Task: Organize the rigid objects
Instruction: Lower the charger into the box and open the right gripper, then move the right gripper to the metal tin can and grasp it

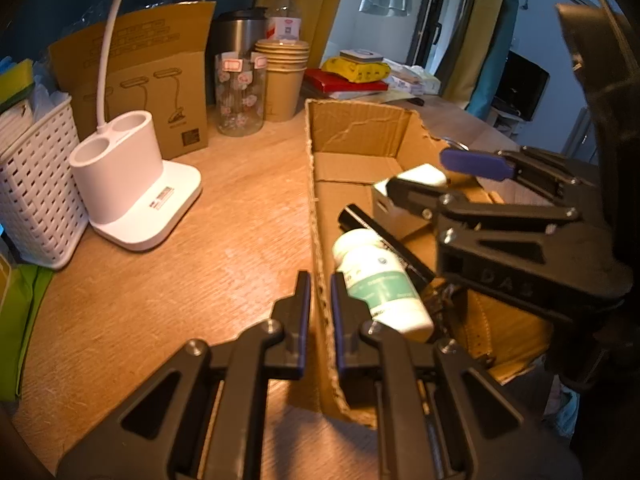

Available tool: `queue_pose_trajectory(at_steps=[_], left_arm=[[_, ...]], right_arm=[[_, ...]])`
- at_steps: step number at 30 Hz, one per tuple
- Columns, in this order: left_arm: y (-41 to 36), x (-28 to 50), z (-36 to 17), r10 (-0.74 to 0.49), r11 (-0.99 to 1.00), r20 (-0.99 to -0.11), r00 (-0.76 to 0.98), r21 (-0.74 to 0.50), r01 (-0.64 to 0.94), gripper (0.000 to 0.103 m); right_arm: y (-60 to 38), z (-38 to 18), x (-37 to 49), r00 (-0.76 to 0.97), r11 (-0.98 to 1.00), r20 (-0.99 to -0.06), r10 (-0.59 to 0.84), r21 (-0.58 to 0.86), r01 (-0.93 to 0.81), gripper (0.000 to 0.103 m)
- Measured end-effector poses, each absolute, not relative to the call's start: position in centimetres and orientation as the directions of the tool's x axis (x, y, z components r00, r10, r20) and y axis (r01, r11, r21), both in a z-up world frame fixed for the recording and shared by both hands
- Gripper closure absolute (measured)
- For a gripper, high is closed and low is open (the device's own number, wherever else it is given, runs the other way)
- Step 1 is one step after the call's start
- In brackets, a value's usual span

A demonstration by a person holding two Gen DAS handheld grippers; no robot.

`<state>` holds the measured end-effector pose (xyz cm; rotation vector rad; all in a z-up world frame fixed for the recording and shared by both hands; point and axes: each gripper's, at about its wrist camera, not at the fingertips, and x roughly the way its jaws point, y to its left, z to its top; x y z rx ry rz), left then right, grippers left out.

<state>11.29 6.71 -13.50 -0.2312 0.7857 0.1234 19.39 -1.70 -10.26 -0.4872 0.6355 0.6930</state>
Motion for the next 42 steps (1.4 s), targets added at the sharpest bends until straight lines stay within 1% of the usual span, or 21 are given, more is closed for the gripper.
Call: queue_pose_trajectory(at_steps=[2, 10, 24, 42], left_arm=[[6.7, 11.3, -13.4, 0.024, 0.968, -0.712, 0.701, -0.160, -0.196, 0.093], [6.8, 11.3, -13.4, 0.024, 0.968, -0.712, 0.702, -0.160, -0.196, 0.093], [6.8, 11.3, -13.3, 0.026, 0.968, -0.711, 0.702, -0.158, -0.196, 0.093], [6.9, 11.3, -13.3, 0.026, 0.968, -0.711, 0.703, -0.158, -0.195, 0.093]], right_arm=[[-1.9, -9.9, 19.4, 0.598, 0.679, -0.672, 0.438, -0.189, -0.709, 0.039], [-3.1, -8.6, 19.3, 0.621, 0.703, -0.635, 0.460, -0.166, -0.691, 0.037], [-6.5, -5.6, 18.3, 0.683, 0.755, -0.566, 0.462, -0.154, -0.638, 0.037], [-10.0, -4.2, 19.5, 0.733, 0.819, -0.530, 0.427, -0.116, -0.562, 0.037]])
